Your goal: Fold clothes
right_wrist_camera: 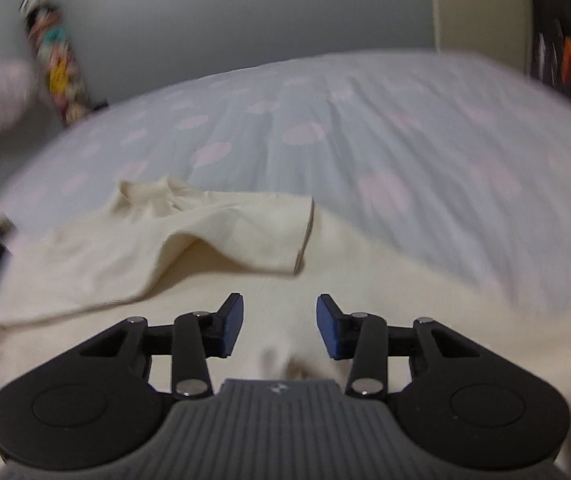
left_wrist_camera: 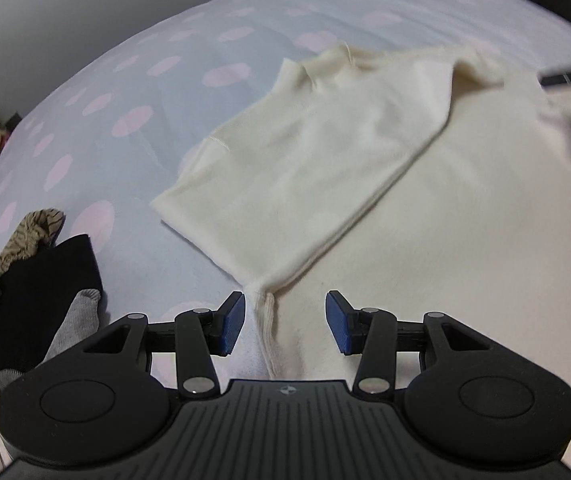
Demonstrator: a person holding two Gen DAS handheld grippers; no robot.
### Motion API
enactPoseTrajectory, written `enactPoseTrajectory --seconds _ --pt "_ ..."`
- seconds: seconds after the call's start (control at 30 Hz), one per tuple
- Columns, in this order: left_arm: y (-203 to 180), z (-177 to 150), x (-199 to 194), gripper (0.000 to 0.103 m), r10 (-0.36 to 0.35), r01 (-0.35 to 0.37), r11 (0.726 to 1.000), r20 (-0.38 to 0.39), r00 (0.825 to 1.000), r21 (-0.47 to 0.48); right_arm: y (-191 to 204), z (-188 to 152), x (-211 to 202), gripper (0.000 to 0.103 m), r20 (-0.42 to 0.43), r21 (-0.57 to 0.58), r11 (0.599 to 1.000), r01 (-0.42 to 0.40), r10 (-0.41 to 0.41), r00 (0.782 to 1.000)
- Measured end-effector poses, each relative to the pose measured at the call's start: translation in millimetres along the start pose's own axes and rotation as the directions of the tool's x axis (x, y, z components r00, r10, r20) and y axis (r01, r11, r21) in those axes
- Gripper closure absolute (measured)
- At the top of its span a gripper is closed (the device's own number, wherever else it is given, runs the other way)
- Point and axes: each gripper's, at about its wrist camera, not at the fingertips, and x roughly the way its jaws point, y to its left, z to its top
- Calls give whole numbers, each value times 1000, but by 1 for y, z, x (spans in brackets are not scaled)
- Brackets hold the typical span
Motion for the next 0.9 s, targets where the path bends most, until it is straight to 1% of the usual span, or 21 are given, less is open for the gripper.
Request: enactPoseTrajectory --seconds 0.07,0.13,0.23,0.27,0.37,0.43,0.47,0.5,0.53,0.57,0.6,0.63,0.67,0.7,0.73,0.77,0.8,0.83,0.9 --pt "-5 -1 9 61 20 -19 999 -11 1000 43 11 4 15 59 7 -105 994 41 -40 999" --pt "-8 -3 15 61 29 -28 997 -13 999 74 19 3 28 61 1 -197 979 61 -62 998" --pt "-11 -4 20 59 41 -41 994 0 999 101 30 -1 46 61 -4 -332 938 95 -102 995" --pt "-12 -4 21 58 47 -48 993 8 999 112 34 -4 51 61 2 -383 917 111 -119 993" --pt "-17 -6 22 56 73 -78 982 38 997 172 47 -10 65 62 33 -520 840 154 -160 987" --pt "-22 -8 22 56 101 -112 970 62 993 214 58 -13 72 63 61 -608 774 178 -178 982" --pt "-24 -8 21 56 119 -133 964 74 990 231 63 -15 75 66 77 -649 736 191 -187 979" --pt "-24 -8 21 60 140 -155 960 81 987 232 68 -16 78 68 89 -685 701 201 -193 977" --pt "-23 -8 21 61 160 -177 956 87 983 233 73 -18 80 75 101 -715 667 210 -198 975" --pt "-23 -8 22 62 179 -197 952 94 979 235 76 -19 82 81 107 -735 643 214 -202 974" --pt "-24 -8 22 65 184 -203 947 98 978 250 79 -19 84 84 109 -748 628 216 -205 973" --pt "-26 -9 23 67 192 -213 939 106 976 269 80 -18 85 93 109 -754 620 219 -211 971" --pt "-33 -10 24 70 214 -244 915 128 969 320 81 -17 86 97 110 -758 613 222 -216 970" --pt "-41 -11 24 70 234 -275 887 151 960 371 81 -16 84 97 113 -757 613 227 -220 969" --pt "-49 -13 25 70 250 -303 853 175 952 426 81 -14 81 97 118 -754 615 231 -219 969" --pt "-54 -14 27 72 250 -304 835 176 952 458 81 -13 78 97 122 -752 615 235 -220 968" --pt "-59 -15 28 86 249 -304 821 176 952 484 81 -12 76 97 125 -752 614 239 -224 967" --pt "-55 -13 27 93 249 -301 828 170 953 473 80 -10 74 97 127 -753 612 243 -227 966" --pt "-49 -10 25 100 250 -295 843 158 955 450 79 -7 69 97 131 -760 600 249 -234 963"
